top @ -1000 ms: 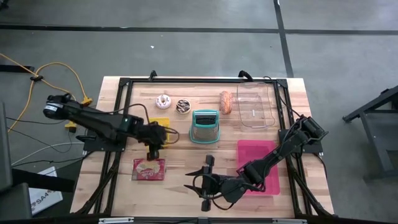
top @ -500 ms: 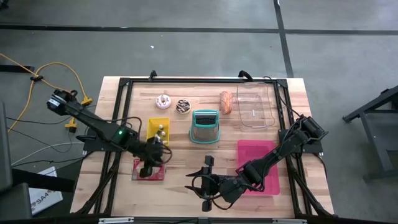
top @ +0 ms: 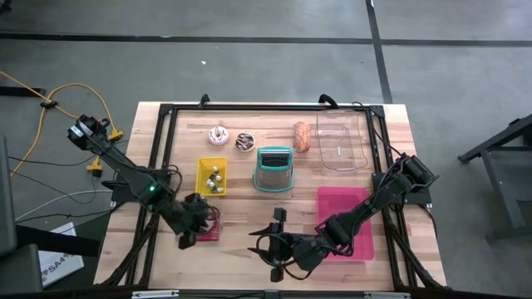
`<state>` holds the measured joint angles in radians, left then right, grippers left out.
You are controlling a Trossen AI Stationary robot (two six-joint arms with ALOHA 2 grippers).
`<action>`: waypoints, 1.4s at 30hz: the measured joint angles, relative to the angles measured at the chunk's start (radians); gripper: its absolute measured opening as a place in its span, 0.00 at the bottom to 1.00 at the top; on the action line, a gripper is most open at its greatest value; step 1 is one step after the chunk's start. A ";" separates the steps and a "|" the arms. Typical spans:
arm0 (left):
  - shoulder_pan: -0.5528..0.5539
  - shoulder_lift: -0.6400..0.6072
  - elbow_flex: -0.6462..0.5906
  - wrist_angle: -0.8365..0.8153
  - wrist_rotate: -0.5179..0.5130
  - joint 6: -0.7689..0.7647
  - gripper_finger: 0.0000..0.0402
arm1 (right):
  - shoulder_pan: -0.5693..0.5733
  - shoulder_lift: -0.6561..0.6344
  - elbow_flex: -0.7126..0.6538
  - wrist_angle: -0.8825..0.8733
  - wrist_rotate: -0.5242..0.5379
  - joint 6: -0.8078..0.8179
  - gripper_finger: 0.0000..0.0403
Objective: Pick & Place Food Item
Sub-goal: Put the popcorn bag into the pink bin
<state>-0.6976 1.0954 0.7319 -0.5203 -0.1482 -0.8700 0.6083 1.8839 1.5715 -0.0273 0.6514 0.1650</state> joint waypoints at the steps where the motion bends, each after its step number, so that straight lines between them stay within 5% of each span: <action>1: -0.009 0.000 0.000 -0.014 -0.001 -0.025 0.24 | 0.000 0.000 0.000 0.000 0.000 0.000 0.39; 13: -0.104 0.000 0.000 -0.312 0.054 -0.255 0.24 | 0.000 0.000 0.000 0.000 -0.006 0.000 0.39; 31: -0.219 0.007 -0.002 -0.345 0.073 -0.306 0.24 | -0.003 0.000 0.000 -0.047 -0.034 0.061 0.39; 42: -0.293 0.124 -0.002 -0.346 0.066 -0.367 0.24 | -0.078 0.039 0.000 -0.155 -0.189 0.393 0.39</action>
<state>-0.9906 1.2191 0.7296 -0.8661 -0.0822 -1.2374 0.5302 1.9233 1.5715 -0.1818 0.4627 0.5575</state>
